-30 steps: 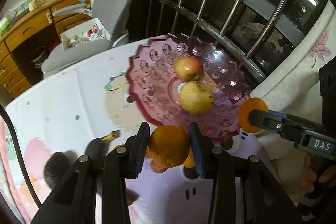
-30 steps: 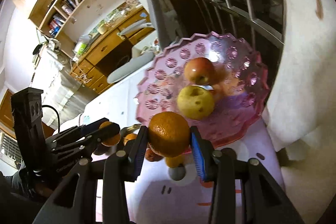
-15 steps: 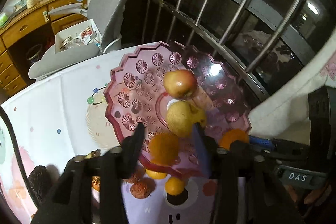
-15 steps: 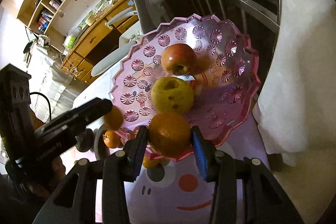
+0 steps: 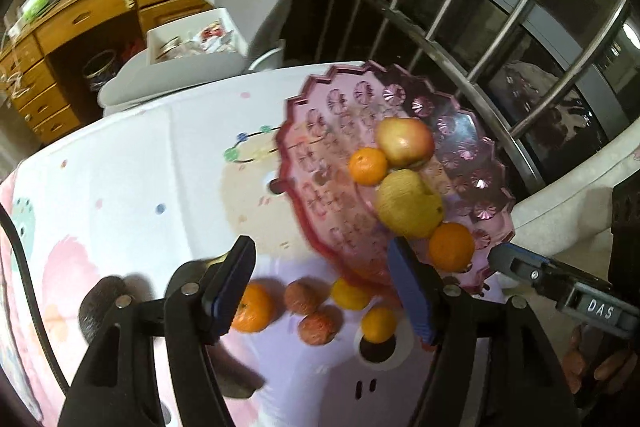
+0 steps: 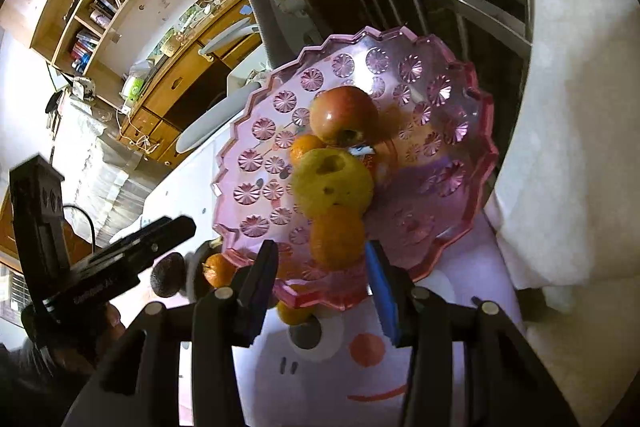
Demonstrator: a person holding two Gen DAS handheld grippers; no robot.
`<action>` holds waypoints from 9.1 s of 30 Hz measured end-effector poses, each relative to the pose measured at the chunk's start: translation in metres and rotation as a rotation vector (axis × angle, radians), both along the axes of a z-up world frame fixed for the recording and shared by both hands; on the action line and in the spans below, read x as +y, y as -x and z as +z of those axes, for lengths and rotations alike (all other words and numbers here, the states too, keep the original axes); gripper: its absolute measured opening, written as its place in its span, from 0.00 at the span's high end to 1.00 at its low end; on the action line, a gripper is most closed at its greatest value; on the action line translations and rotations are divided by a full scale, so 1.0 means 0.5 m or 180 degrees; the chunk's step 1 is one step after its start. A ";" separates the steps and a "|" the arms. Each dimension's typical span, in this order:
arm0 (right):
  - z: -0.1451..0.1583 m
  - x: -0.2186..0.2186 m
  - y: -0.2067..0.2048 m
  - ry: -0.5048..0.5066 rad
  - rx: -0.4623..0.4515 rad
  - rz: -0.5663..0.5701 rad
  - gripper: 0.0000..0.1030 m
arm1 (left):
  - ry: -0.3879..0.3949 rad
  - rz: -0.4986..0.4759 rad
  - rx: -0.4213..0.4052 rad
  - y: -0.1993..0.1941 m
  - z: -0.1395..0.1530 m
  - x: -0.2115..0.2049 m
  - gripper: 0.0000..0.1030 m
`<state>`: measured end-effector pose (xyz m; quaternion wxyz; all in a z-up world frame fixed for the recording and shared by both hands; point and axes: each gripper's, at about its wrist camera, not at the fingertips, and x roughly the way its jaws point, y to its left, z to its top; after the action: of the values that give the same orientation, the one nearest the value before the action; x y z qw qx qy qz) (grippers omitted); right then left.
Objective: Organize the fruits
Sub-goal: 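Move both open tools back toward the avocado and a tangerine, then grasp the small tangerine with the left tool while the right tool grasps the dark avocado, then carry the tangerine and avocado into the pink glass bowl and open both tools, then move both open tools back to the dark banana and the lemons, then grasp the dark banana with the left tool while the right tool grasps a yellow lemon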
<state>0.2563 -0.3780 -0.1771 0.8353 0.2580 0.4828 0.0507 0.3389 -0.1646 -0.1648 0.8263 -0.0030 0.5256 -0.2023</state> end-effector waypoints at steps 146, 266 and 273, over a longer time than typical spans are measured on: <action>-0.060 0.487 0.022 -0.0334 -0.0743 0.1424 0.36 | 0.0056 0.1429 -0.0688 0.234 -0.011 0.435 0.64; -0.175 0.277 0.075 0.1752 -0.0254 0.0264 0.67 | -0.0211 0.0557 0.0459 0.002 -0.237 0.196 0.70; -0.172 0.283 0.084 0.1710 -0.0283 0.0185 0.67 | -0.0171 0.0570 0.0371 0.013 -0.235 0.204 0.71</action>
<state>0.2144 -0.2365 -0.2631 0.8924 0.0107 0.4490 -0.0440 0.3322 -0.0628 -0.2823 0.8089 -0.0395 0.5756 -0.1129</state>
